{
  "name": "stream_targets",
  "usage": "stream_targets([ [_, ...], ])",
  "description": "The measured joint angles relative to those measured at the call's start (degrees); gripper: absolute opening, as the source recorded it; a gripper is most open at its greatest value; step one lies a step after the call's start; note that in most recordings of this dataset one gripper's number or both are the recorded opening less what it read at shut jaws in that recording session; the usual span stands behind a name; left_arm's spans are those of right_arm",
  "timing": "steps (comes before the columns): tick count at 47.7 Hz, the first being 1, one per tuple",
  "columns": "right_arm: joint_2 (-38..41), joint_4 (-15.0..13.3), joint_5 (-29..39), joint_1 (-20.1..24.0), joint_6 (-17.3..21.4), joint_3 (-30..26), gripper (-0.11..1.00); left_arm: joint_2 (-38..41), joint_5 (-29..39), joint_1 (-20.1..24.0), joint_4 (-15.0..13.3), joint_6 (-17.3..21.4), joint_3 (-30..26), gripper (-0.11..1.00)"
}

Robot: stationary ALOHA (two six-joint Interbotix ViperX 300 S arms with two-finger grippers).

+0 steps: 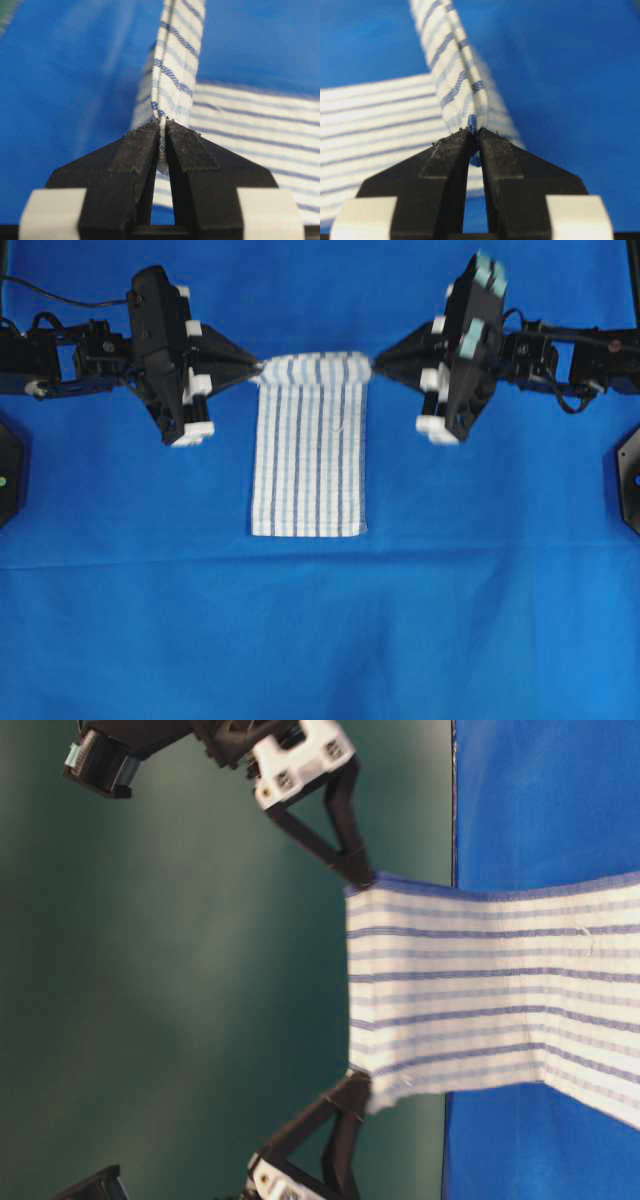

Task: Fold a vertical towel.
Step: 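Lift the top edge and fold it down toward the bottom edge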

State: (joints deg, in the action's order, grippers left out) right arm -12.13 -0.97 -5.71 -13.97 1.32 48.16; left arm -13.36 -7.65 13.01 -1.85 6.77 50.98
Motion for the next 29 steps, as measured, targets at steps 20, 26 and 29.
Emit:
stream_targets([
  [20, 5.5, 6.3, 2.2, 11.0, 0.1, 0.2, 0.10, 6.2, -1.1, -12.1, 0.0, -3.9, 1.8, 0.04],
  [26, 8.8, 8.3, 1.8, 13.1, 0.1, -0.2, 0.10, 9.2, -3.0, -13.8, 0.0, -5.0, 2.1, 0.04],
  [29, 10.5, 9.4, 1.0, 13.9, 0.1, -0.3, 0.10, 10.4, -3.7, -14.5, 0.0, -5.4, 2.1, 0.04],
])
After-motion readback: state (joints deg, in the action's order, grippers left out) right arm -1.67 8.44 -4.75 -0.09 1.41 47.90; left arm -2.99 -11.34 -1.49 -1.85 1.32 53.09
